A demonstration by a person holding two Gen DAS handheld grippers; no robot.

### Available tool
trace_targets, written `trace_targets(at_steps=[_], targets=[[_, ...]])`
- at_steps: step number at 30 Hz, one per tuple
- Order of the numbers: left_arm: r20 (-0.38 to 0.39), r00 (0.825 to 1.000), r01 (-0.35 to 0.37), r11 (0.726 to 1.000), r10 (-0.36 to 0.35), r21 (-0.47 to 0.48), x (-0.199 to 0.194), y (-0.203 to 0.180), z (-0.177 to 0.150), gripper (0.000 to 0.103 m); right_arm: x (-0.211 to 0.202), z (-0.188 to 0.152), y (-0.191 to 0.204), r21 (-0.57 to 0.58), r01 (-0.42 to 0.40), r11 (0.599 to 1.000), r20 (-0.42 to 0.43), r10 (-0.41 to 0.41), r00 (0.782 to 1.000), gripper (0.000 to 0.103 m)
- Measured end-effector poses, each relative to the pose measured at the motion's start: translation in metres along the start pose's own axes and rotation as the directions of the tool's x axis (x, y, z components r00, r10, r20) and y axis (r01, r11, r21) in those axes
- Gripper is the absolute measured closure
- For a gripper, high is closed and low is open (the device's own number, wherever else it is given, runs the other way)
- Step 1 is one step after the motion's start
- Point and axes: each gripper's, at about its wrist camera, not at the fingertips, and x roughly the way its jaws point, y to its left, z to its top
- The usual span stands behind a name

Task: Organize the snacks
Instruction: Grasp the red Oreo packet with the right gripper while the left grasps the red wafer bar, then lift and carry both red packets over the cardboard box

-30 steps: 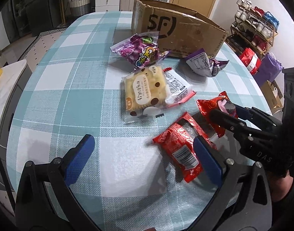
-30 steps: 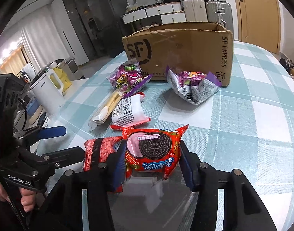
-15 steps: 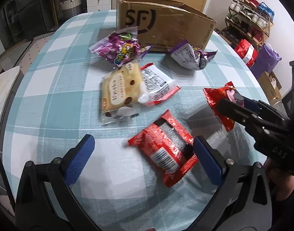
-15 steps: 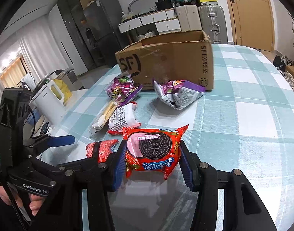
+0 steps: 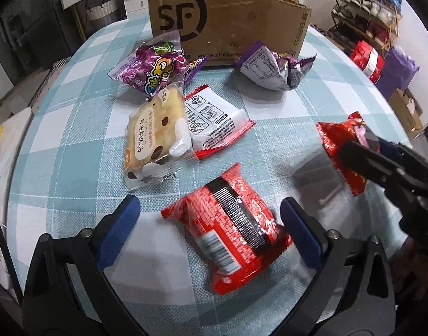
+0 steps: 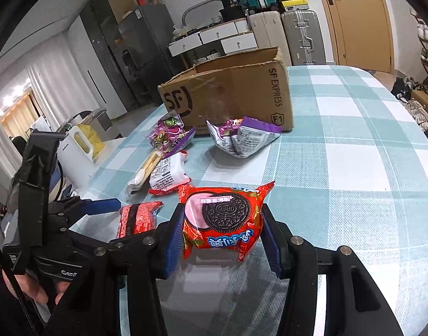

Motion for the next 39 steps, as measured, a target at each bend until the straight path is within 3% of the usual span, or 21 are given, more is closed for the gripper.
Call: trace_targets(at_steps=[2, 6, 8, 9, 14, 25, 39], targets=[[-0.007, 1.0, -0.014, 1.0, 0.014, 0.014, 0.003, -0.003, -0.001, 0.015, 0.001, -0.001, -0.002, 0.006, 0.003, 1.0, -0.002, -0.003, 1.0, 0.052], [0.004, 1.0, 0.023, 1.0, -0.023, 0.008, 0.001, -0.002, -0.005, 0.028, 0.001, -0.003, -0.004, 0.014, 0.004, 1.0, -0.004, -0.004, 1.0, 0.052], [0.018, 0.999, 0.044, 0.999, -0.044, 0.027, -0.004, -0.004, -0.007, 0.054, 0.0, -0.004, -0.003, 0.014, 0.005, 1.0, -0.004, -0.005, 1.0, 0.052], [0.021, 0.998, 0.051, 0.998, -0.052, 0.043, -0.005, -0.006, -0.007, 0.059, 0.001, -0.004, -0.003, 0.013, 0.005, 1.0, -0.004, -0.005, 1.0, 0.052], [0.024, 0.996, 0.083, 0.993, -0.085, 0.081, -0.009, -0.01, -0.012, 0.06, 0.0, -0.002, -0.005, 0.039, -0.018, 0.999, -0.002, 0.018, 1.0, 0.052], [0.041, 0.992, 0.116, 0.991, -0.119, 0.069, -0.018, 0.0, -0.011, 0.06, 0.0, 0.002, 0.005, 0.012, -0.001, 1.0, -0.004, 0.001, 1.0, 0.052], [0.107, 0.981, 0.159, 0.986, -0.163, 0.041, -0.044, 0.018, 0.017, 0.06, -0.005, 0.02, 0.013, 0.0, -0.016, 1.0, 0.018, 0.016, 1.0, 0.052]])
